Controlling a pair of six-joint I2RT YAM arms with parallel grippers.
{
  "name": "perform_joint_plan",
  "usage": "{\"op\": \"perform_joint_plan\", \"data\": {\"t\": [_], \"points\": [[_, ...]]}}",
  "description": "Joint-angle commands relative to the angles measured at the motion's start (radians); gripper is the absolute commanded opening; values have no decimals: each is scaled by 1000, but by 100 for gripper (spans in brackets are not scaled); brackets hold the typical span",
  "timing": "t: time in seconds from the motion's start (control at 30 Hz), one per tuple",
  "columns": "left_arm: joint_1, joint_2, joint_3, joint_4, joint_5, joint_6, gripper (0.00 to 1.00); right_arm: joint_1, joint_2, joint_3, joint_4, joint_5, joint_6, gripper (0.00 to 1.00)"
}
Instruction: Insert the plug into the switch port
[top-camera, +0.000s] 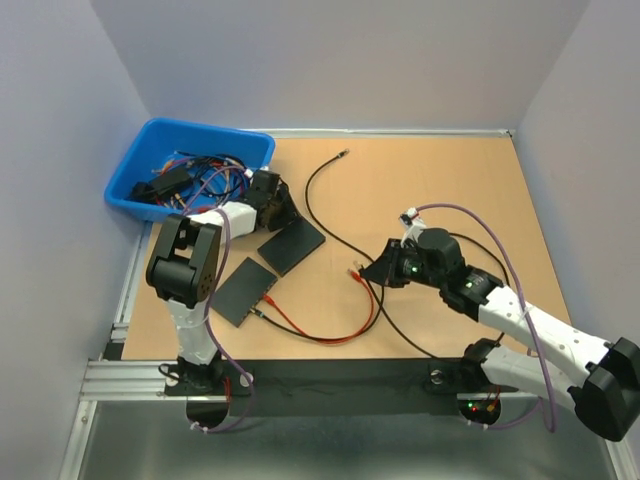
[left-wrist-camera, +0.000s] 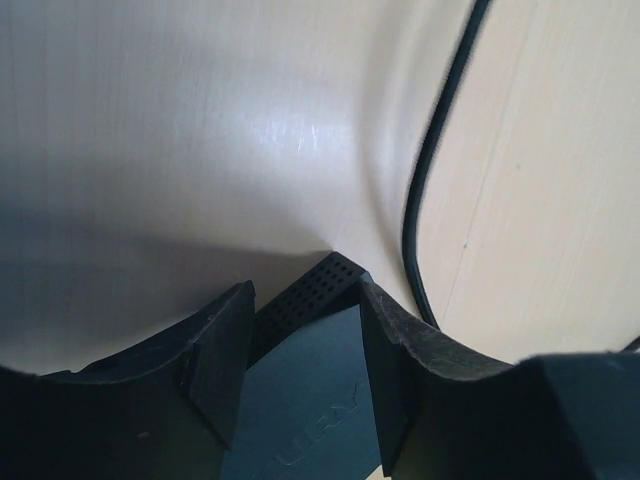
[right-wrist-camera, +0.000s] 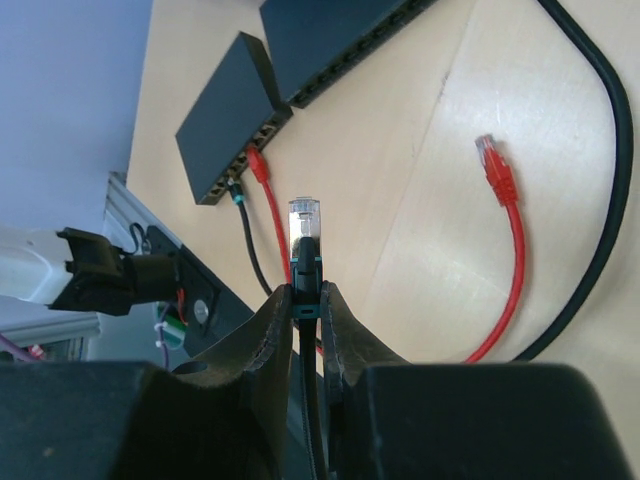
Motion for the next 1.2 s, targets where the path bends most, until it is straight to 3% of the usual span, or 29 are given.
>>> {"op": "perform_joint_plan", "data": {"t": [0.0, 0.3, 0.83, 0.93, 1.17], "points": [[48, -49, -91, -146, -102, -84, 57, -7, -5, -34, 15, -13, -22, 1], [-36, -57, -121, -94, -34, -142, 57, -7, -10, -67, 15, -5, -25, 0], [-177, -141, -151, -28, 35, -392, 57, -7, 36, -95, 6, 27, -58, 0], [-194, -139, -111, -78, -23, -325, 57, -5, 33, -101, 6, 33, -61, 1], [-209, -95, 70, -323, -330, -126, 57, -5, 24, -95, 5, 33, -61, 1]]}}
